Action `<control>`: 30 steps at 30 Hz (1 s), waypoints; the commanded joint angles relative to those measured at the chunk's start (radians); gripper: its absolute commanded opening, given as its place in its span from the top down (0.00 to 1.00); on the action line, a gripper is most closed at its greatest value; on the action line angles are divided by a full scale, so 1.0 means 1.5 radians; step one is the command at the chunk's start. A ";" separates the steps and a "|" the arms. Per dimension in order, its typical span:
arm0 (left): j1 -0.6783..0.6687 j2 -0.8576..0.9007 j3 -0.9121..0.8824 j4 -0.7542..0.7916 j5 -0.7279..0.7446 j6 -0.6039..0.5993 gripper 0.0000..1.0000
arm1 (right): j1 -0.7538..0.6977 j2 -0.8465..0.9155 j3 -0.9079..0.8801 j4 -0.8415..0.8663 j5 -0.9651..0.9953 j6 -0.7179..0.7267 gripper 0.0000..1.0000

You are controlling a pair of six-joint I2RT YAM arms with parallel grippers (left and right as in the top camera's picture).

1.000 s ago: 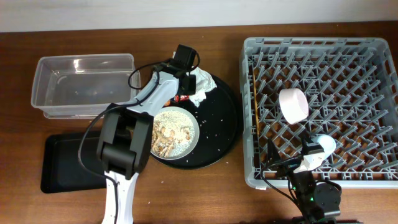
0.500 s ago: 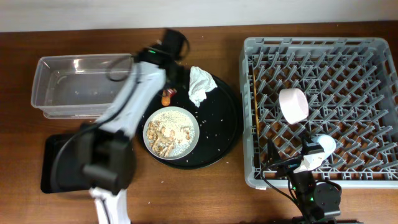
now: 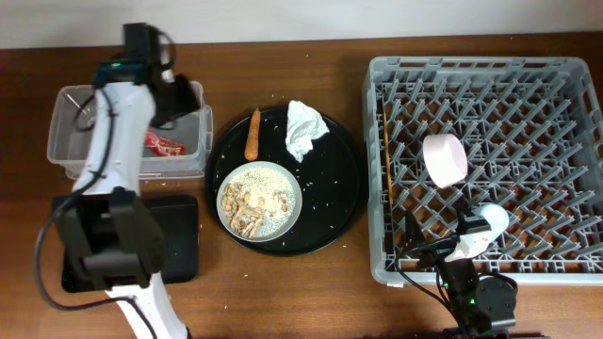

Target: Sort waste into correct bins and load items into the dishwasher rack

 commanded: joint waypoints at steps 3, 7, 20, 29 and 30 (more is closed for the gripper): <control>-0.241 0.053 0.016 0.052 -0.081 0.142 0.47 | -0.002 -0.004 -0.006 0.000 -0.001 0.005 0.02; -0.320 0.160 0.016 0.135 -0.128 0.135 0.47 | -0.002 -0.004 -0.006 0.000 -0.001 0.005 0.02; -0.257 0.004 0.149 -0.093 -0.157 -0.010 1.00 | -0.002 -0.004 -0.006 0.000 -0.001 0.005 0.02; 0.006 0.014 0.042 -0.140 -0.173 -0.008 0.96 | -0.002 -0.004 -0.006 0.000 -0.001 0.005 0.02; 0.012 0.024 0.041 -0.132 -0.173 -0.008 0.73 | -0.002 -0.004 -0.006 0.000 -0.001 0.005 0.02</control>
